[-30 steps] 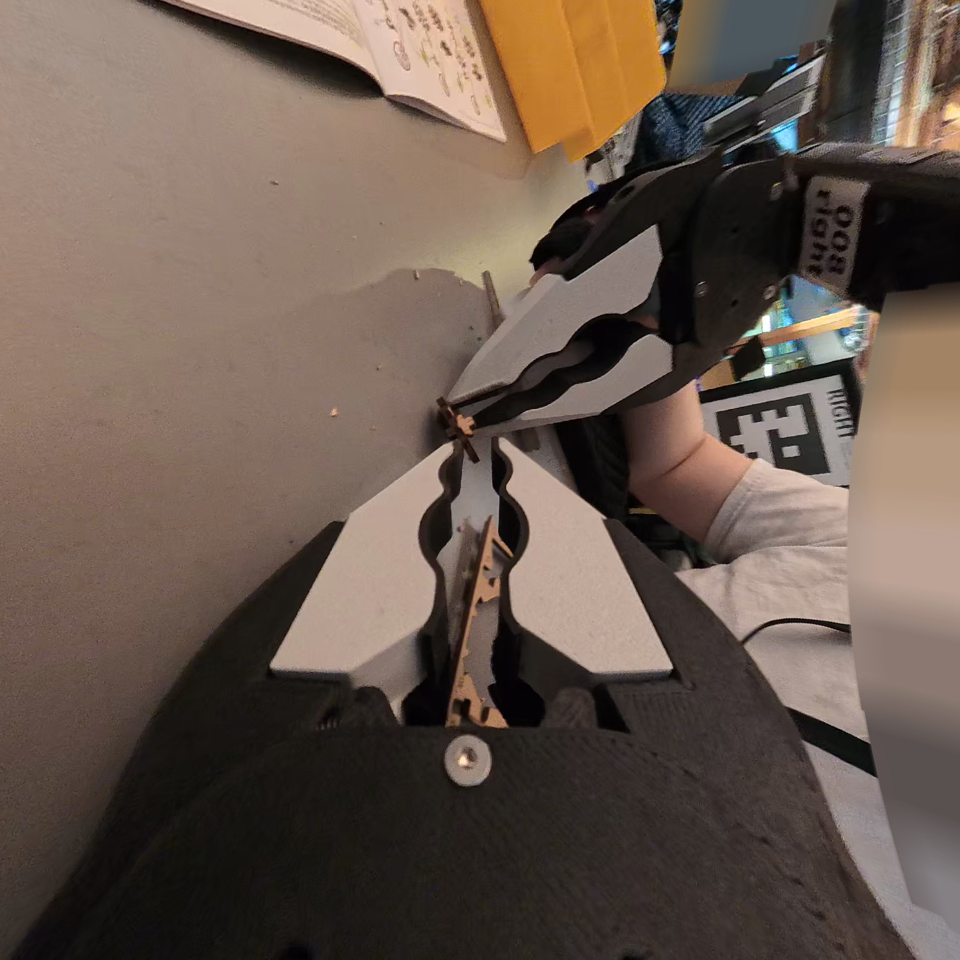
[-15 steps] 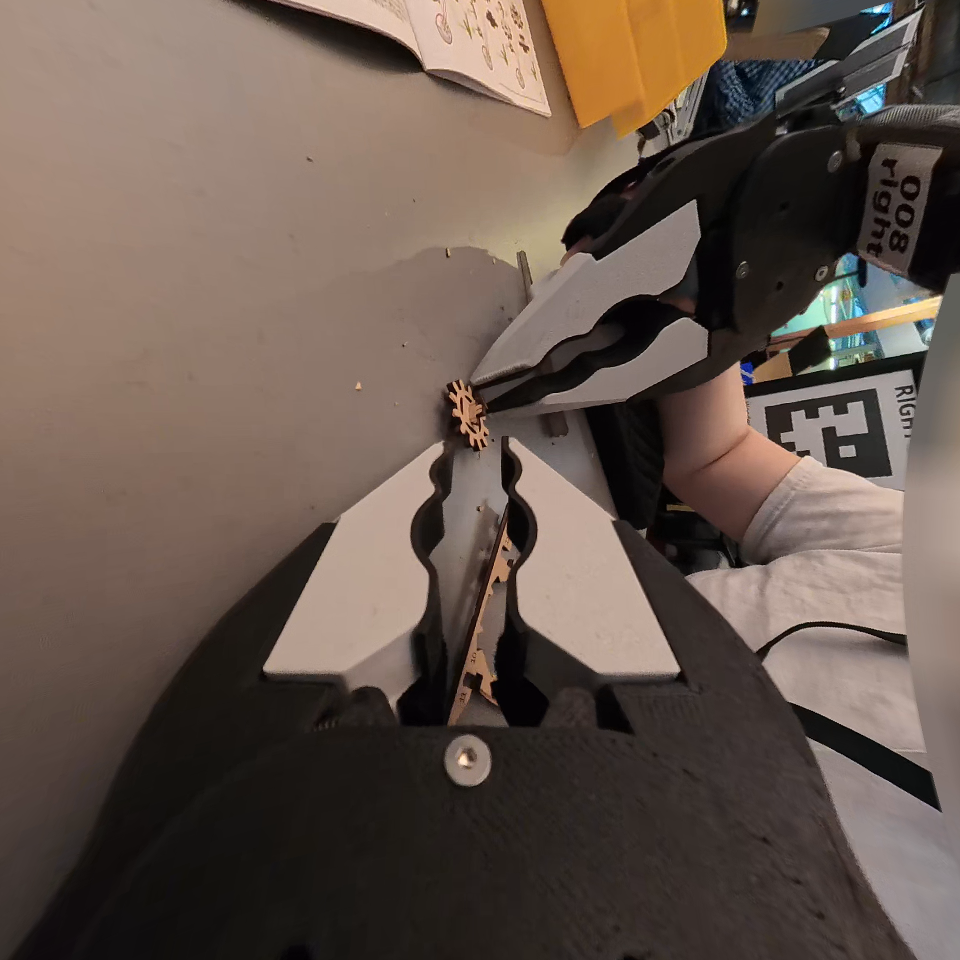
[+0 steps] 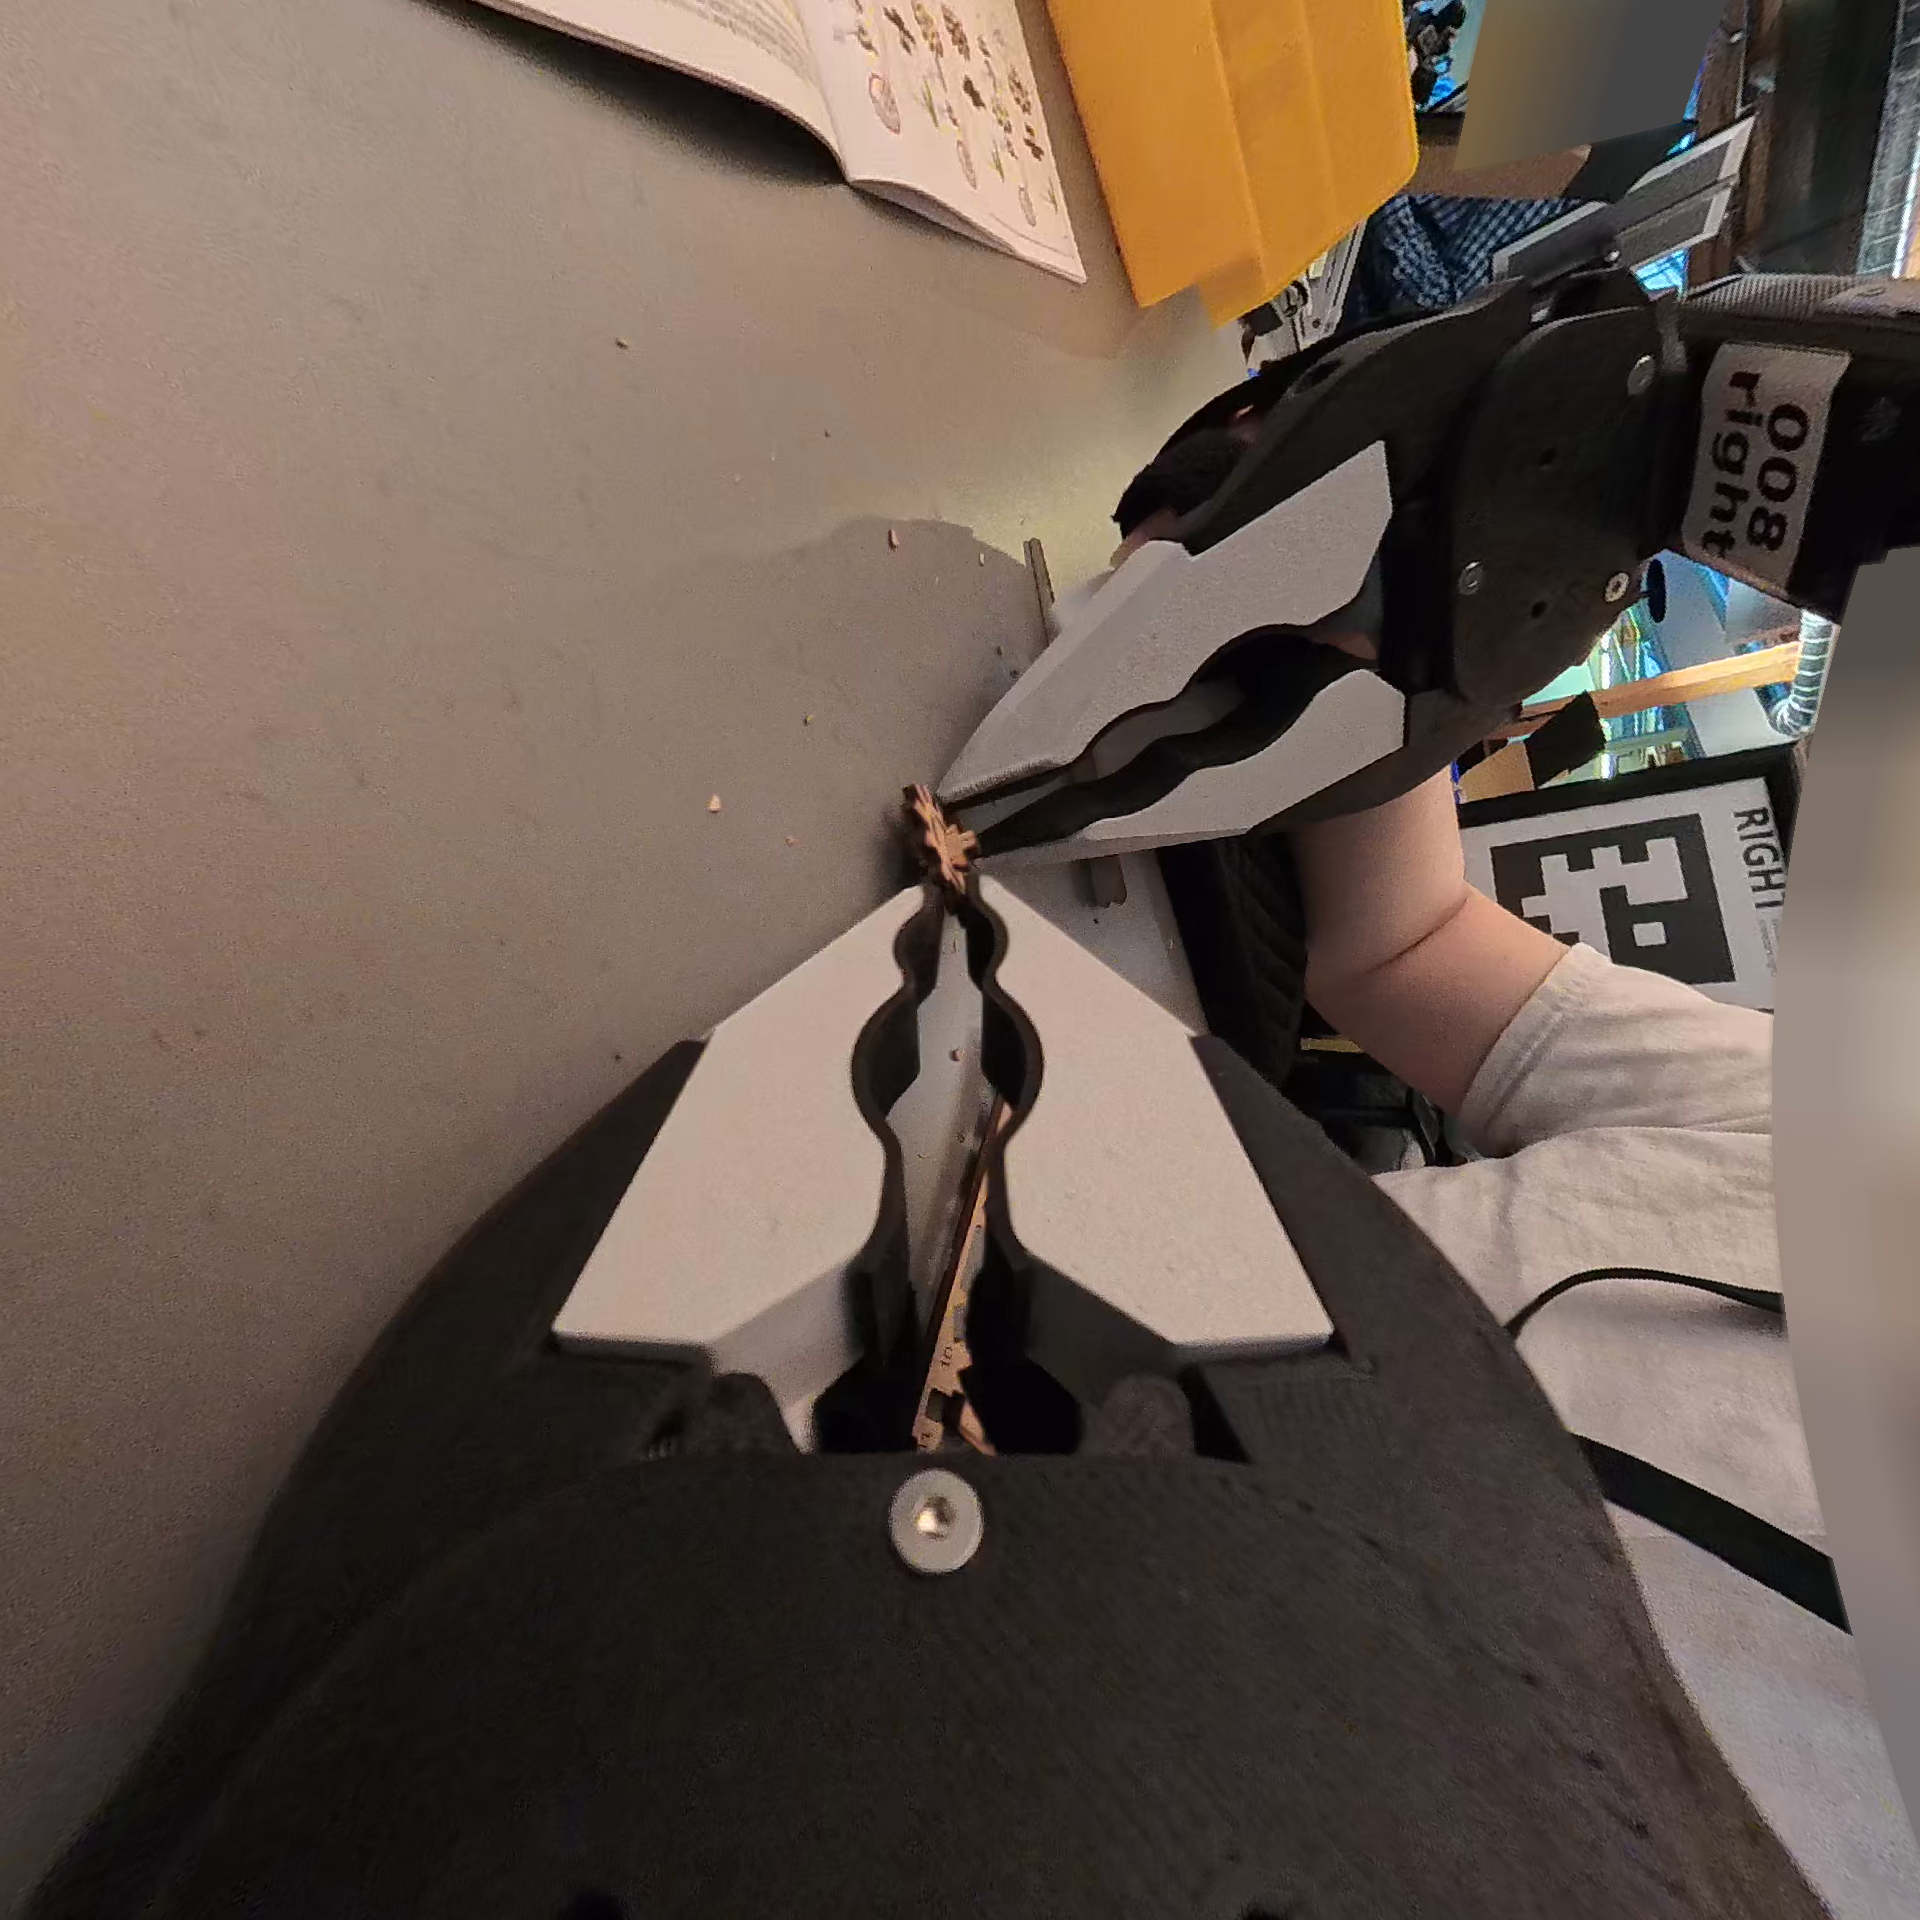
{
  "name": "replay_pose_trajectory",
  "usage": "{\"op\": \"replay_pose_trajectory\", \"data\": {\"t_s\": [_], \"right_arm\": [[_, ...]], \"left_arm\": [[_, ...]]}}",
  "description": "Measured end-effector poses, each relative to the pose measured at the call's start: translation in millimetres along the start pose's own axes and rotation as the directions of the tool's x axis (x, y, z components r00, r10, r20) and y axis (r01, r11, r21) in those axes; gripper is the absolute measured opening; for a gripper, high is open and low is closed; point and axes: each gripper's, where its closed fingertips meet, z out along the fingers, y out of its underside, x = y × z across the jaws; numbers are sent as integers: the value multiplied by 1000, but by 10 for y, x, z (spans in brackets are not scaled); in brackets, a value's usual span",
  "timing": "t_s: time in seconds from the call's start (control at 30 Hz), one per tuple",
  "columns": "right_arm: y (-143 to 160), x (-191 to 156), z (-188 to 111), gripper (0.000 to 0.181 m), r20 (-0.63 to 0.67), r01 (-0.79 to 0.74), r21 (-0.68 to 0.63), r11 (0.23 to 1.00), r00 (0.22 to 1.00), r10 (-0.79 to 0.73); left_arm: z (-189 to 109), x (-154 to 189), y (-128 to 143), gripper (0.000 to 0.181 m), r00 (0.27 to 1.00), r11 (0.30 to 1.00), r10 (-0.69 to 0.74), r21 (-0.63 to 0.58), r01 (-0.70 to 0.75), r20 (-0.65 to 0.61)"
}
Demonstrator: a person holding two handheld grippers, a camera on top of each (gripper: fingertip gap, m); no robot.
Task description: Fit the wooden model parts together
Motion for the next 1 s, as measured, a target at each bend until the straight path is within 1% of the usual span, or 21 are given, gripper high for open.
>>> {"op": "replay_pose_trajectory", "data": {"t_s": [0.13,0.2,0.23,0.3,0.37,0.4,0.53,0.63,0.87,1.0], "right_arm": [[9,1,-16,8,4,-2,-3,1000,1000,2],[-27,10,-73,8,-4,12,23,1000,1000,-12],[-66,20,-105,8,-18,28,46,999,999,-27],[-165,19,-145,8,-50,84,87,993,996,-80],[-229,15,-151,8,-78,127,95,987,990,-120],[-238,-11,-141,8,-65,131,92,987,990,-125],[-177,-58,-68,8,-38,138,50,989,990,-136],[-200,-87,-55,8,-33,150,41,988,988,-149],[-150,-80,-19,8,-72,201,-46,979,976,-204],[-136,-76,-22,8,-92,236,-121,964,965,-247]], "left_arm": [[-2,2,-8,1,1000,1000,2,-6,-2,-21],[-13,36,-19,1,998,1000,-22,-19,21,-63],[-21,49,-18,1,996,999,-41,-32,38,-84],[-21,24,34,1,995,995,-51,-89,43,-85],[-8,18,75,1,996,991,-40,-128,30,-78],[-3,19,82,0,997,991,-31,-135,21,-73],[4,29,106,1,996,988,-37,-152,25,-80],[6,28,104,0,996,988,-42,-155,29,-82],[11,26,104,1,995,987,-44,-160,30,-85],[20,24,102,0,996,986,-39,-162,26,-79]]}}
